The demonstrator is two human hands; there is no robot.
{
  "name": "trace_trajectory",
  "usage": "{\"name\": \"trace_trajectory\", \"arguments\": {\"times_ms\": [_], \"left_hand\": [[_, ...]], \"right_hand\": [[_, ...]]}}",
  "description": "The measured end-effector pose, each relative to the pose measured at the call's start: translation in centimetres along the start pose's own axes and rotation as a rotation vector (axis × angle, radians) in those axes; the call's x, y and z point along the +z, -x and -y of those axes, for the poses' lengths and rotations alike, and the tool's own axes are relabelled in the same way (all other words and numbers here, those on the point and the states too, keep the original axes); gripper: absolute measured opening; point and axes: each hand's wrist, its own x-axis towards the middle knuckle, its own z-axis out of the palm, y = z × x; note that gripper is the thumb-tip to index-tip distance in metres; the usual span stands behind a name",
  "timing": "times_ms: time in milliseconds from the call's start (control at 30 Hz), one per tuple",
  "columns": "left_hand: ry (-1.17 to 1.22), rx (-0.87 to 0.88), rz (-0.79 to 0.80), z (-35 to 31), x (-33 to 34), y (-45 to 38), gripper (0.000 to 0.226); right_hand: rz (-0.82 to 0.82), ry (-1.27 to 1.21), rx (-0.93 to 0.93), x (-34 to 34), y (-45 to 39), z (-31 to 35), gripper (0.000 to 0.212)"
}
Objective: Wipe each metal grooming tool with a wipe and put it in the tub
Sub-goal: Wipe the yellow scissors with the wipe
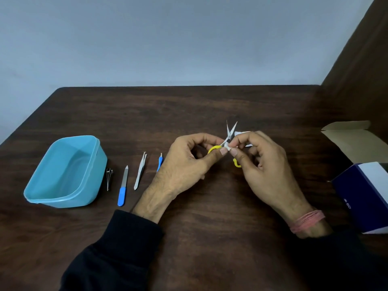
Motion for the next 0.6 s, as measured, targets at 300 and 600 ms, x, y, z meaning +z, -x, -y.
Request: {"name": "trace_trajectory", "arguments": {"times_ms": [300,600], "left_hand": [[0.162,-0.156,0.079,-0.52,-0.70,-0.20,0.009],[-0.139,-0.012,0.076,-0.25,-0.69,-0.23,0.012]], "right_hand": [[0.071,-0.053,0.029,-0.28,0.01,-0.33,0.017],[0.063,-0.054,0.032,-0.34,0.19,0.14,0.016]]}}
